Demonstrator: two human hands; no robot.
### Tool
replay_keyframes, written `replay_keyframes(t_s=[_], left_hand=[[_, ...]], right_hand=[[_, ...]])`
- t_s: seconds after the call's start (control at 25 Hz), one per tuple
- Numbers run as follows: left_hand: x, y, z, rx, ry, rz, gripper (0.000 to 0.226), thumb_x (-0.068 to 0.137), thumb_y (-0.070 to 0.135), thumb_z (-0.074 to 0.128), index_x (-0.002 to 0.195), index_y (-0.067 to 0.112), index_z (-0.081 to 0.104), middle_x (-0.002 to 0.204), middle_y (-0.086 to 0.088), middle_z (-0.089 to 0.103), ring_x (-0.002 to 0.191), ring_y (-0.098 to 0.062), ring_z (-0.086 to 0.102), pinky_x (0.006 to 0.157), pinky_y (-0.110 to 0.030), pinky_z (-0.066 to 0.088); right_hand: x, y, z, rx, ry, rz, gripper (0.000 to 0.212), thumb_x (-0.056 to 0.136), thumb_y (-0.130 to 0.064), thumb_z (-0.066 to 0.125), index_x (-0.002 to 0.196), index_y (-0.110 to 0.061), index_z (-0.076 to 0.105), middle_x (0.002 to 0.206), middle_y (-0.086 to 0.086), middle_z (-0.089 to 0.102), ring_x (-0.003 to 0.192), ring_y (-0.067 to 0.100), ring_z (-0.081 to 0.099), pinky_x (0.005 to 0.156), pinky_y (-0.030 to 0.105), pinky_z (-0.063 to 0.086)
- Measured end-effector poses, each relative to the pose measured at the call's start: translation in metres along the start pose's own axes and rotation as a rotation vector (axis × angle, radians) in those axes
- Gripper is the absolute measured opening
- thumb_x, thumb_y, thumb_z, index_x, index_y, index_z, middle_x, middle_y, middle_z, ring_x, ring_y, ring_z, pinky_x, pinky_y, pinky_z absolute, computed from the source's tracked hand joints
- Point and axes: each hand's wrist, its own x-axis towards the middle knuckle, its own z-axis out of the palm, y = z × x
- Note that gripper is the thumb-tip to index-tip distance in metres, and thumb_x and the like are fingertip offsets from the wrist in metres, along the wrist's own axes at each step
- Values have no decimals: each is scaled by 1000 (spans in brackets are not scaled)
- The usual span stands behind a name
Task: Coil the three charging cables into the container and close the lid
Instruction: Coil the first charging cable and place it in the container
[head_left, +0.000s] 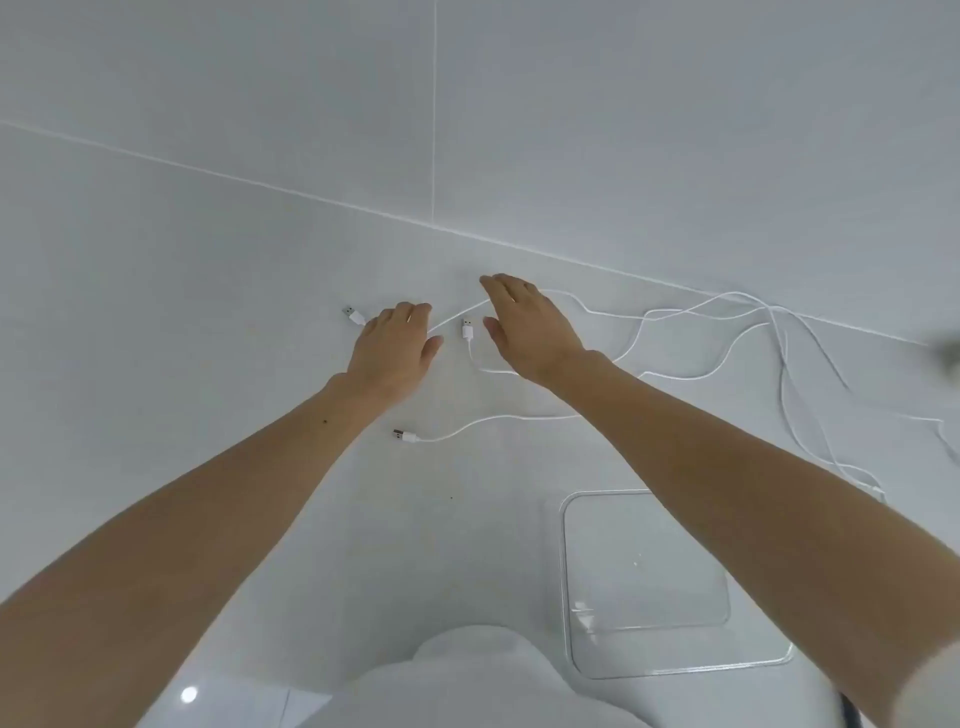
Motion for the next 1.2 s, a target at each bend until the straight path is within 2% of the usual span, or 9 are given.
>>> replay_keyframes(t_s=[0.16,0.32,0.52,0.64,0.76,0.88,1.04,1.2], left_hand=[[4,-6,11,-4,0,31,30,100,27,51,119,4,54,111,-15,59,102,-35,56,85,-42,42],[7,-12,17,-4,-3,19,27,99,23,53,117,3,53,111,-15,57,100,-35,54,82,-41,43],[13,-14,21,31,9,48,22,103,20,44,106,3,57,103,-15,59,94,-34,54,79,-42,42],[11,-9,20,-39,53,66,23,105,18,39,104,0,54,96,-14,60,85,-33,55,73,-43,43],[8,-3,16,-118,90,103,22,105,18,37,100,1,49,84,-12,59,67,-32,55,58,-39,40],[4,0,10,-199,130,124,23,106,21,36,99,2,47,74,-8,55,55,-30,52,46,-31,35],[-5,5,3,-251,152,131,24,107,25,33,95,7,46,68,3,47,55,-21,47,47,-30,32],[-16,14,-10,-359,167,158,25,107,24,33,88,13,44,56,11,39,49,-9,41,47,-28,28]], right_hand=[[21,-2,9,-64,-50,-88,48,102,-12,48,148,-5,37,156,14,36,144,30,35,116,37,28],[29,1,18,-97,-85,-118,46,103,-12,47,147,-7,39,156,12,38,146,27,33,118,36,26],[30,6,24,-81,-132,-112,36,102,-18,50,138,-11,50,137,8,56,133,28,47,112,36,34],[27,10,25,-65,-122,-87,28,103,-22,49,128,-13,58,123,8,61,120,28,54,103,36,40],[25,12,22,-39,-70,-80,26,104,-24,46,117,-10,64,107,11,62,101,31,58,92,36,43],[19,12,14,-2,-5,-90,28,105,-25,44,107,-6,64,93,13,61,85,33,58,79,33,39],[3,11,-2,61,89,-99,26,105,-23,46,104,-5,65,89,13,62,76,35,58,71,29,32],[-18,11,-24,171,229,-32,23,105,-23,44,106,-9,63,95,7,62,76,34,58,63,32,42]])
